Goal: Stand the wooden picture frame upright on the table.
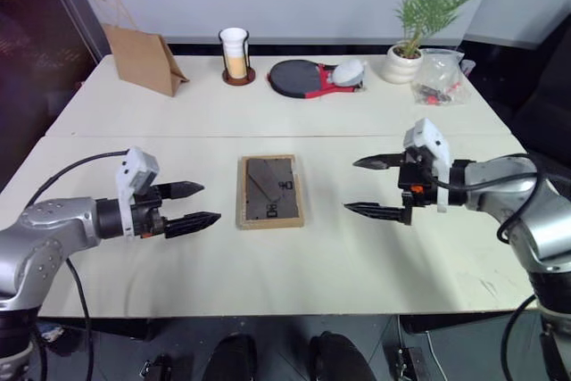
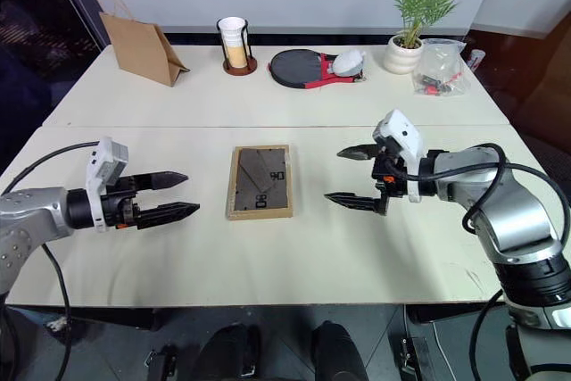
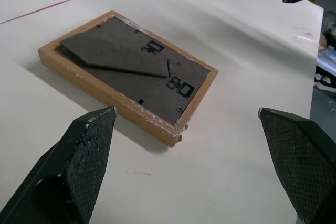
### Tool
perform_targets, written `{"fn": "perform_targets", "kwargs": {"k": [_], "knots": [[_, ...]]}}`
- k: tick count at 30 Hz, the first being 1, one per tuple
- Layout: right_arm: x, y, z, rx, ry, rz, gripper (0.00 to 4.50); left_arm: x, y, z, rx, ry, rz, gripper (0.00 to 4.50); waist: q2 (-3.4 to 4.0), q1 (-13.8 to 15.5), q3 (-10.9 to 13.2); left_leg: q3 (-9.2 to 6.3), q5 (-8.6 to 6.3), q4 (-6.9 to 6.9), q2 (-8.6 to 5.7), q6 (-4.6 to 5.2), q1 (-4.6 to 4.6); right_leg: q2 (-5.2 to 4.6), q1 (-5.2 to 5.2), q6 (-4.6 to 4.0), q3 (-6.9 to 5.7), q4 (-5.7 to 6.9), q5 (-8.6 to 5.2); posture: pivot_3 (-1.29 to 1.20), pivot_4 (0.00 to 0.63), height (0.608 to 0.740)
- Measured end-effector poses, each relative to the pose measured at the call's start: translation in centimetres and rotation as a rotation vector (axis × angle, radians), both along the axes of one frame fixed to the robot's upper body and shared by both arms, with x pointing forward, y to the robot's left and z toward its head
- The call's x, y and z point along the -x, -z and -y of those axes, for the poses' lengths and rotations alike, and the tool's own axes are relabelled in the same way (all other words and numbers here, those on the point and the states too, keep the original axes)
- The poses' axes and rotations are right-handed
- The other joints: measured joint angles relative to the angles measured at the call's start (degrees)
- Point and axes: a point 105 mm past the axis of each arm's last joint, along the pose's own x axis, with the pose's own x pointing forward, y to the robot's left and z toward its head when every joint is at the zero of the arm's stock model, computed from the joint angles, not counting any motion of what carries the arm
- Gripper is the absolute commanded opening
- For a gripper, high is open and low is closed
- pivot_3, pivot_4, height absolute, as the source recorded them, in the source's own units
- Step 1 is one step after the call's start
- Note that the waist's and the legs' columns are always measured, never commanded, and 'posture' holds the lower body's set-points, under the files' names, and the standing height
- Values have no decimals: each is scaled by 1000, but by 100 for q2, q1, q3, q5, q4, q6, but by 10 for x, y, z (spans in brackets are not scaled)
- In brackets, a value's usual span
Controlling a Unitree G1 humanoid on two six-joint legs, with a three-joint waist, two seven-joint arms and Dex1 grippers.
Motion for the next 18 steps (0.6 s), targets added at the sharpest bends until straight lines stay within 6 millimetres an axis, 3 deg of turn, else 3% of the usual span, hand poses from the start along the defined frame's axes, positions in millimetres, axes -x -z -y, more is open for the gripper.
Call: {"fn": "perform_targets", "kwargs": {"k": [18], "knots": [[-5,2,-2,-11,29,7,4428,-6,1,2,-2,-29,4,4500,0,8,0,0,0,0,0,0,-1,2,0,0,0,-1,0,0,150,740]]}}
